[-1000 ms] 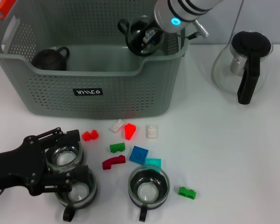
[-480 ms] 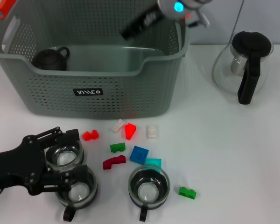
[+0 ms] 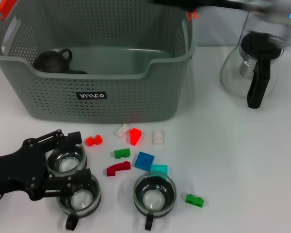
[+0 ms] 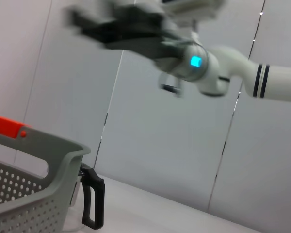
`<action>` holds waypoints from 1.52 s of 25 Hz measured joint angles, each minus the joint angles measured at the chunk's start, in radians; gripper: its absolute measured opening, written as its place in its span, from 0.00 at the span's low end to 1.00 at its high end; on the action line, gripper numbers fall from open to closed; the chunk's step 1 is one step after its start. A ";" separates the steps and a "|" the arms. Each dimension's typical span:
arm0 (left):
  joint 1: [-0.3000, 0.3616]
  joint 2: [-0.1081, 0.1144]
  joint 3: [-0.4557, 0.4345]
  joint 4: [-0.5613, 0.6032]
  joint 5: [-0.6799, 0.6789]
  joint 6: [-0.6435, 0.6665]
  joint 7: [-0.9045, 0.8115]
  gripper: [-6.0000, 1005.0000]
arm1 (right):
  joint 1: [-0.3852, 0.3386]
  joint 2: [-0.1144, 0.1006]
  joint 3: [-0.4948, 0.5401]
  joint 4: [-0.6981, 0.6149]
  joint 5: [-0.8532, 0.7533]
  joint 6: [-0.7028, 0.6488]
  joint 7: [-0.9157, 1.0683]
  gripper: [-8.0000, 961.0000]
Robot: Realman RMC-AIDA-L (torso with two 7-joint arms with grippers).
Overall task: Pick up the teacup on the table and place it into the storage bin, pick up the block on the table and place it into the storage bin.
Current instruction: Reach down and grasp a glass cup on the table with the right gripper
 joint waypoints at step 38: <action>0.035 0.014 -0.021 0.027 0.042 0.008 0.000 0.93 | 0.088 0.099 -0.723 -0.424 -0.916 -0.102 0.248 0.64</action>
